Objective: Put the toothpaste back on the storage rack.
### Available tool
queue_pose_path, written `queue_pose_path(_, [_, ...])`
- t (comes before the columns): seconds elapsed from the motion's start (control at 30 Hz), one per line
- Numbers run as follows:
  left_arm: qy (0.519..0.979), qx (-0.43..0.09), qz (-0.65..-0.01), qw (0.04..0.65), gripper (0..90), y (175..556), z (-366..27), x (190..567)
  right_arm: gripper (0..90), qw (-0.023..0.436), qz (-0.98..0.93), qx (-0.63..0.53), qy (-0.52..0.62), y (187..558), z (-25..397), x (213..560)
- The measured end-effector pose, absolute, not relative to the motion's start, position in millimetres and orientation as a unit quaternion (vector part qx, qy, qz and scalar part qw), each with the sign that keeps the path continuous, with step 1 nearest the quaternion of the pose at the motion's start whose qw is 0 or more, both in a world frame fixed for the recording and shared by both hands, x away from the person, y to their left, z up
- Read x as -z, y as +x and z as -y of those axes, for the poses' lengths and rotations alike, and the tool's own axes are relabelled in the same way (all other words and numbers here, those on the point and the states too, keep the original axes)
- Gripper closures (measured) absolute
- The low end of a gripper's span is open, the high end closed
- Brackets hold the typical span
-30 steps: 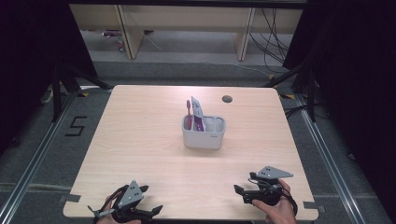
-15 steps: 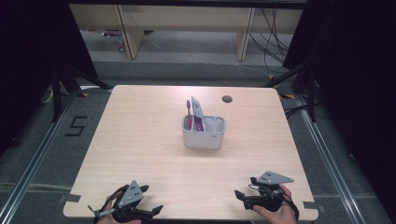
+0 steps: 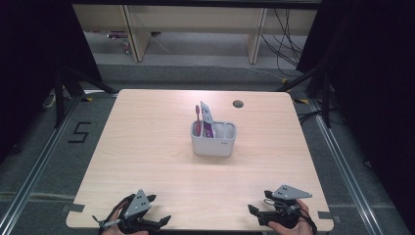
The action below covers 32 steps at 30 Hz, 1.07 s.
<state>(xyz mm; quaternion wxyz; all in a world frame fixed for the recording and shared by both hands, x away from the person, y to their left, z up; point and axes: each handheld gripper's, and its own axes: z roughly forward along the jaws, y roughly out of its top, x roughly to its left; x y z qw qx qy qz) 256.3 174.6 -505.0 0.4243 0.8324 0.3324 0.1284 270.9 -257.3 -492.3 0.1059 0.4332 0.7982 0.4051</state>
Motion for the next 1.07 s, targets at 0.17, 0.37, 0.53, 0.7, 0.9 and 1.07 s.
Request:
queue_pose_path(0.17, [0.832, -0.128, -0.33, 0.426, 16.2, 256.2, -173.8, 505.5, 18.5, 0.106, -0.804, -0.408, 0.421, 267.9, 260.9, 494.6])
queue_pose_path(0.37, [0.834, -0.128, -0.329, 0.425, 16.2, 256.3, -174.1, 505.3, 17.8, 0.096, -0.806, -0.4, 0.426, 262.7, 262.0, 495.1])
queue_pose_path(0.53, [0.833, -0.127, -0.329, 0.425, 16.2, 256.4, -173.9, 505.5, 17.8, 0.103, -0.815, -0.393, 0.412, 260.1, 262.8, 497.6])
queue_pose_path(0.7, [0.835, -0.127, -0.328, 0.423, 16.2, 256.6, -174.0, 505.5, 17.8, 0.099, -0.817, -0.394, 0.41, 257.7, 264.2, 497.9])
queue_pose_path(0.9, [0.838, -0.126, -0.328, 0.417, 16.2, 257.5, -175.1, 505.6, 17.2, 0.102, -0.816, -0.392, 0.412, 256.0, 266.8, 496.1])
queue_pose_path(1.07, [0.837, -0.129, -0.326, 0.421, 16.2, 257.9, -174.7, 506.6, 17.0, 0.086, -0.81, -0.393, 0.427, 254.5, 265.8, 496.8])
